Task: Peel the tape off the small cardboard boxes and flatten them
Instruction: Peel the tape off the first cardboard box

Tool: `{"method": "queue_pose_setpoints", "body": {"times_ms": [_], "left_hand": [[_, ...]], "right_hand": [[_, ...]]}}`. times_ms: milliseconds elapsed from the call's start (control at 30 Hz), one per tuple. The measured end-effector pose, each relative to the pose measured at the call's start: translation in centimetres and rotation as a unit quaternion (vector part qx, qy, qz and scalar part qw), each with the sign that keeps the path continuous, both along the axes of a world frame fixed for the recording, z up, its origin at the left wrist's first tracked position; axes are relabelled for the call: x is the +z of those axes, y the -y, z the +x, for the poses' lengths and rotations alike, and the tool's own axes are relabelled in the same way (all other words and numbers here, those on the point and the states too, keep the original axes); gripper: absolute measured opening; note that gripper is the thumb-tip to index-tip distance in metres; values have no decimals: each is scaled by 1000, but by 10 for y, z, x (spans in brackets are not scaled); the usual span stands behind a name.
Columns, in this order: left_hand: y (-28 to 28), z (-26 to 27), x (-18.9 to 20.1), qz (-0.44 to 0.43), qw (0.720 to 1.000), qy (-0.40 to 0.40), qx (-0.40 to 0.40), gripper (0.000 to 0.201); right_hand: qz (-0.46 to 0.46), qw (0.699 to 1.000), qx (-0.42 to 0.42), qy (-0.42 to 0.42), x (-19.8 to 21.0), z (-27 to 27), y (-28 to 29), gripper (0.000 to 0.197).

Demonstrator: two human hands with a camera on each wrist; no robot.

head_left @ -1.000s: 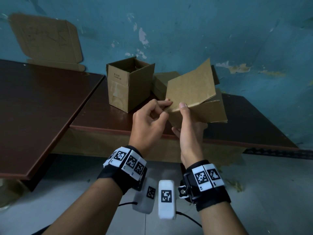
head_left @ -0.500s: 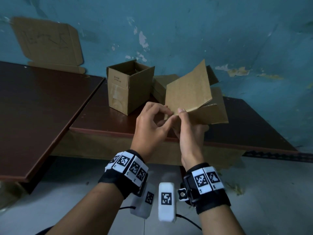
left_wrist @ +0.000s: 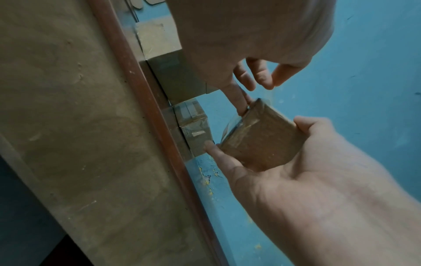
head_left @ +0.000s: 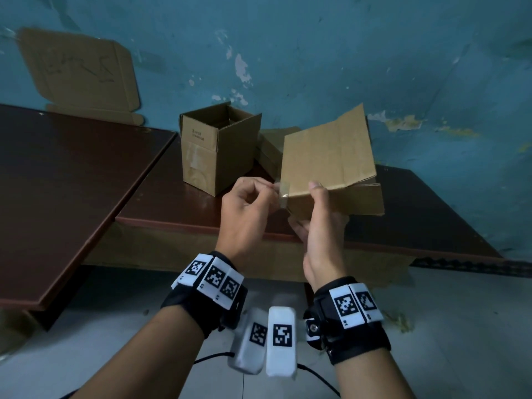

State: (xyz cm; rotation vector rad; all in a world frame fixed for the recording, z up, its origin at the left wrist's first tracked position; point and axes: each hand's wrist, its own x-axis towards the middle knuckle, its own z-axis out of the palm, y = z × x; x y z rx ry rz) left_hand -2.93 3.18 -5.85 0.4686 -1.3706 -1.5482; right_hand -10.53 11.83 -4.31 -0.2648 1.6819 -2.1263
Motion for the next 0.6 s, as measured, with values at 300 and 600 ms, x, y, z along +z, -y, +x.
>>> {"method": "queue_pose_setpoints", "body": {"times_ms": [300, 600], "left_hand": [[-3, -2, 8, 120, 985, -95, -79, 36], [-4, -2, 16, 213, 961, -153, -83, 30]], "right_hand": [[-77, 996, 9, 52, 2, -7, -2, 86], [-115, 988, 40, 91, 6, -6, -5, 50]]}}
